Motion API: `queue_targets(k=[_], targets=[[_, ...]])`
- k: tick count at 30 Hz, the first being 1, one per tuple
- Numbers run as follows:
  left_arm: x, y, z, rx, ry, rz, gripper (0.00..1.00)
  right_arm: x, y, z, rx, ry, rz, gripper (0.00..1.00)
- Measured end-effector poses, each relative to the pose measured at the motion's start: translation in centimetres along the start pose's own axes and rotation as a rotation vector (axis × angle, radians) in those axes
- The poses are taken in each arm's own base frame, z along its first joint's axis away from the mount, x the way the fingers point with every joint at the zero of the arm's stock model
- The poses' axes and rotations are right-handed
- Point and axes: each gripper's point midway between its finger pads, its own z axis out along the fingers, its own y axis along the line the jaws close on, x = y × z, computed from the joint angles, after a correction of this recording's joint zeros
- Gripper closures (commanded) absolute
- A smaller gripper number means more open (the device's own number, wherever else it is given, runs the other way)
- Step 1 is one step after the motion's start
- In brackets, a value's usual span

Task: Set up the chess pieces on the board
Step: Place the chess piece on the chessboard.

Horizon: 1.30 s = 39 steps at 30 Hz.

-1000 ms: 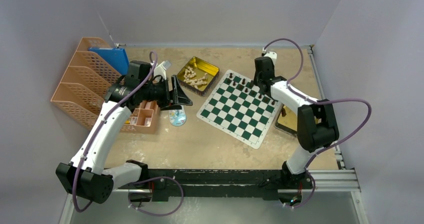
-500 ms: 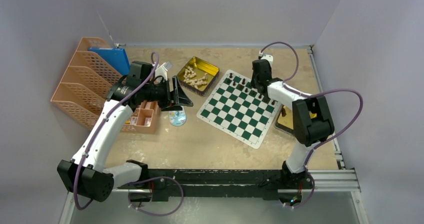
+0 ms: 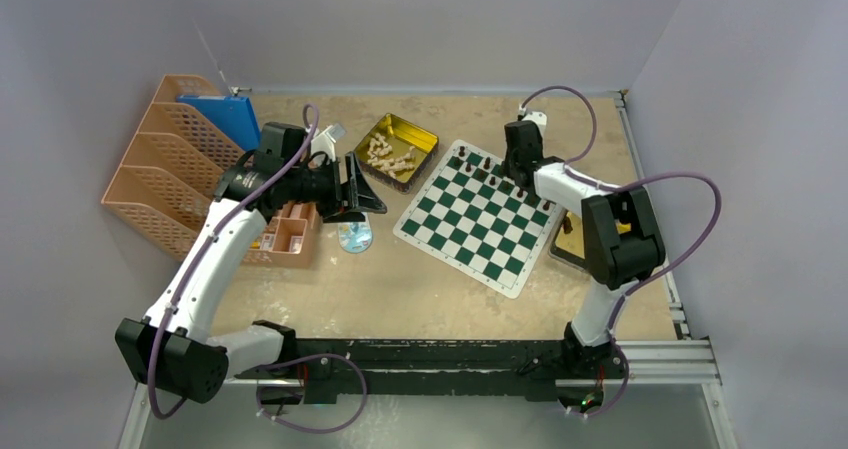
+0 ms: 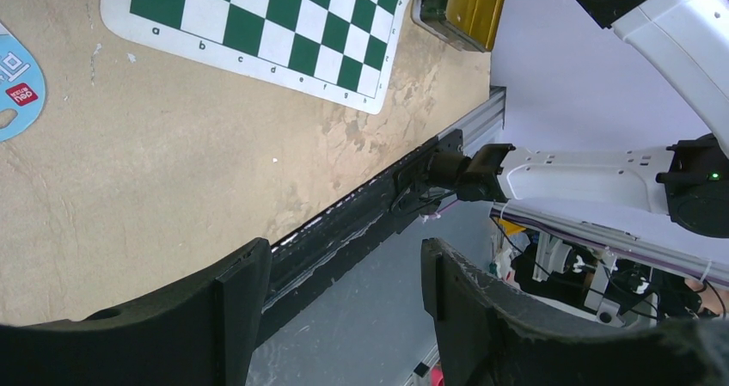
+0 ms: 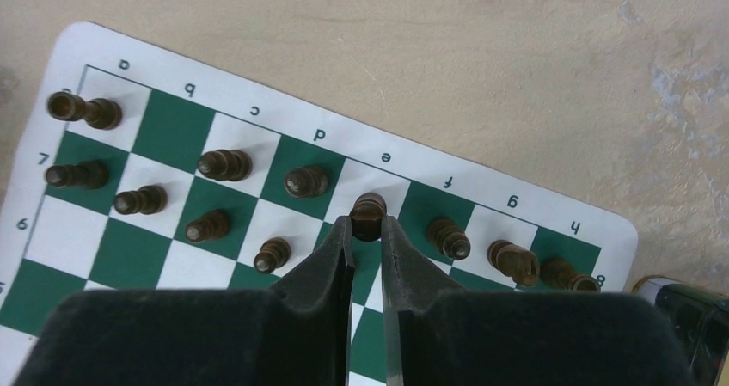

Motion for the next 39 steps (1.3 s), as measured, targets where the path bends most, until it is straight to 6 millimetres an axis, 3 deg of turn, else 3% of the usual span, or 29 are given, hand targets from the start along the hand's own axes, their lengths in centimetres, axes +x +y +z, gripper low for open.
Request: queue_targets(k=[7, 16, 22, 27, 31, 39], targets=[[-0.1, 0.1, 0.2, -0.002, 0.004, -0.004, 0.36, 0.7, -0.2, 1.0, 0.009, 0.013, -0.002, 1.0], [-0.2, 0.1, 0.2, 0.0, 0.002, -0.002, 0.36, 0.6, -0.3, 1.0, 0.01, 0.014, 0.004, 0.68], [-0.1, 0.1, 0.3, 0.003, 0.005, -0.001, 0.35, 0.4, -0.2, 0.8, 0.002, 0.029, 0.005, 0.59], [-0.1, 0.4, 0.3, -0.016, 0.002, -0.003, 0.33, -1.7, 0.4, 0.4, -0.018, 0.009, 0.017, 0.5], [-0.1, 1.5, 0.3, -0.077, -0.009, -0.019, 0.25, -3.2, 0.7, -0.3, -0.034, -0.004, 0.022, 0.5], [0.9, 2.6, -0.2, -0.124, -0.02, -0.033, 0.24, -4.7, -0.7, -4.1, -0.05, 0.01, -0.02, 0.52]])
